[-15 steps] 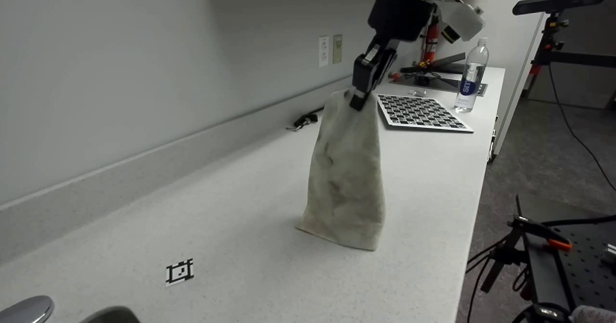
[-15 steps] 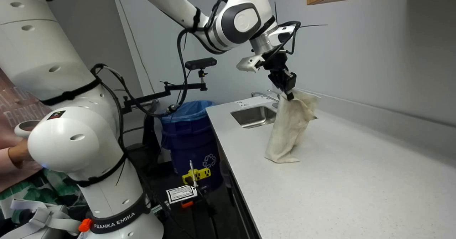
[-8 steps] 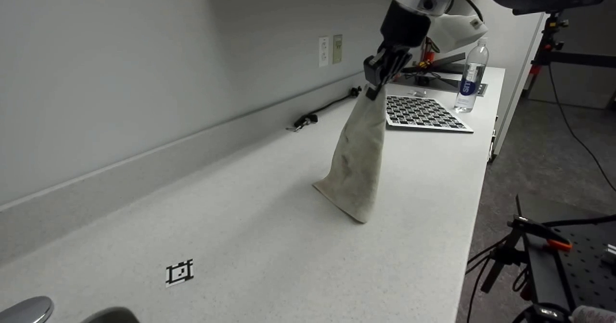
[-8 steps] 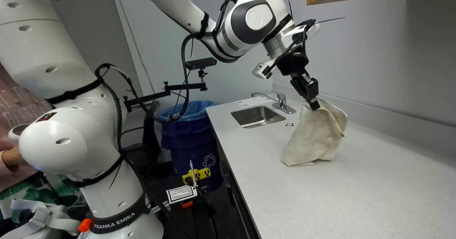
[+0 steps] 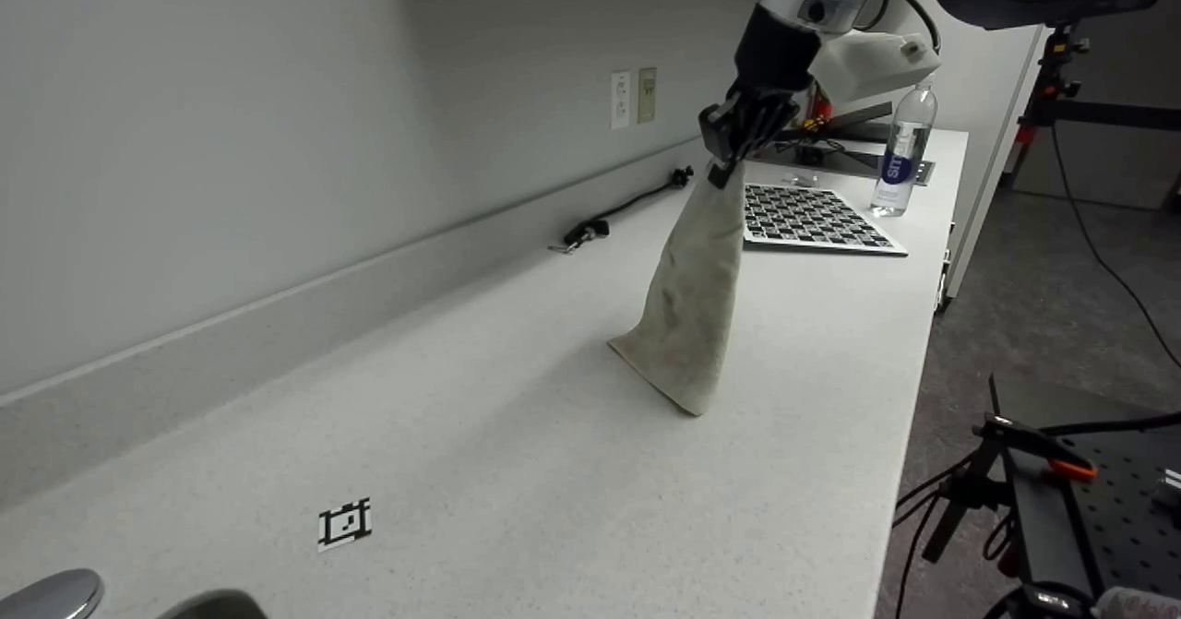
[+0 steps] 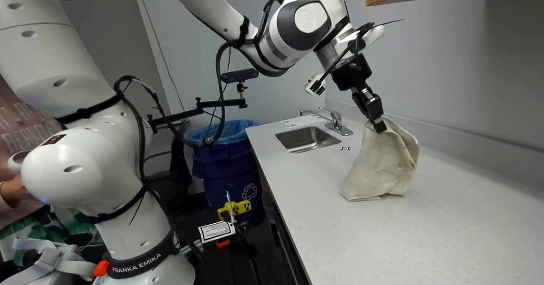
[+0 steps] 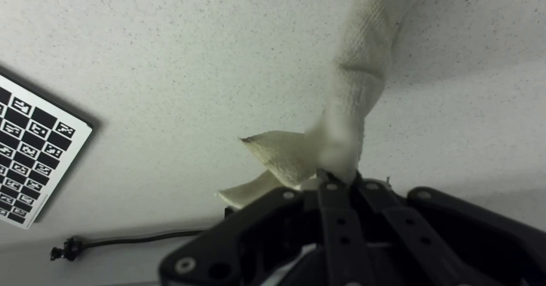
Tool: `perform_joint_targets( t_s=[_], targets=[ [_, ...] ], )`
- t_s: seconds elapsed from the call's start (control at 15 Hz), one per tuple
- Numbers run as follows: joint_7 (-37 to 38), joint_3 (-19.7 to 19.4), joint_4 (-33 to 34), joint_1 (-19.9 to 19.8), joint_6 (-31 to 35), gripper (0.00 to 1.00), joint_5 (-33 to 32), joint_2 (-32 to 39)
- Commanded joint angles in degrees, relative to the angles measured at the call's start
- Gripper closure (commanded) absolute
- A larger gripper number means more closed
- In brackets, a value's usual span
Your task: Use the towel to wipe the counter
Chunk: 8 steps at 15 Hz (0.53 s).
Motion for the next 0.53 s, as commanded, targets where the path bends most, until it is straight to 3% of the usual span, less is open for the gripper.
perform_joint_targets(
  t_s=[0.0,0.47],
  targets=[
    [2.67,-0.23,-0.25,-0.67,0.65,0.99,-2.41,0.11],
    [7.42,-1.69,-0.88,-0.68,1.86,0.99,-4.68,5.26]
  ],
)
